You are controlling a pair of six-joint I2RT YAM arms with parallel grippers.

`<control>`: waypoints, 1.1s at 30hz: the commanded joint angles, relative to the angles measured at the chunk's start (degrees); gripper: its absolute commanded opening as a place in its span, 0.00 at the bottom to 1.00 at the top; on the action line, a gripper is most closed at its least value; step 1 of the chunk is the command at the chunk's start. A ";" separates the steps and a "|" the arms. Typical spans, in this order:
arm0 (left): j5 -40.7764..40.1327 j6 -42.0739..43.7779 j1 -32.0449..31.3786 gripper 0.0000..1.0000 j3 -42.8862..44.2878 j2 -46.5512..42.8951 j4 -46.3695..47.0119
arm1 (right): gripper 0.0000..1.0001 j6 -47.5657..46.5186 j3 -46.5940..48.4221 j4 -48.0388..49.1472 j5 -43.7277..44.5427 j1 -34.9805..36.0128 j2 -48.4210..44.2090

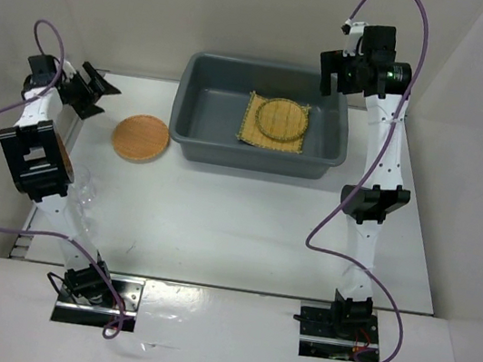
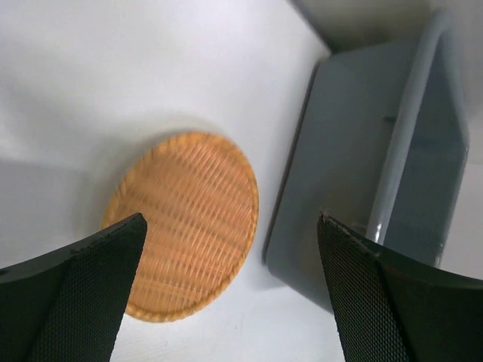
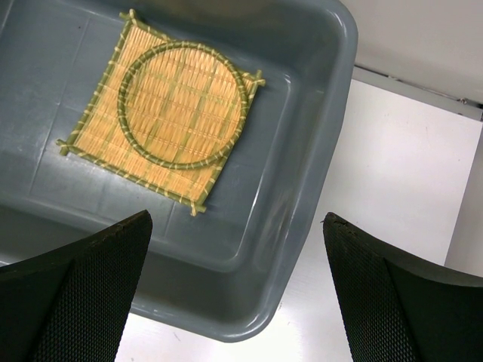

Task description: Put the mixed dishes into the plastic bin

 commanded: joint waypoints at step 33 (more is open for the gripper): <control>22.73 19.14 -1.20 1.00 8.98 22.87 -15.17 | 0.98 -0.33 -5.63 2.80 21.17 2.06 -1.07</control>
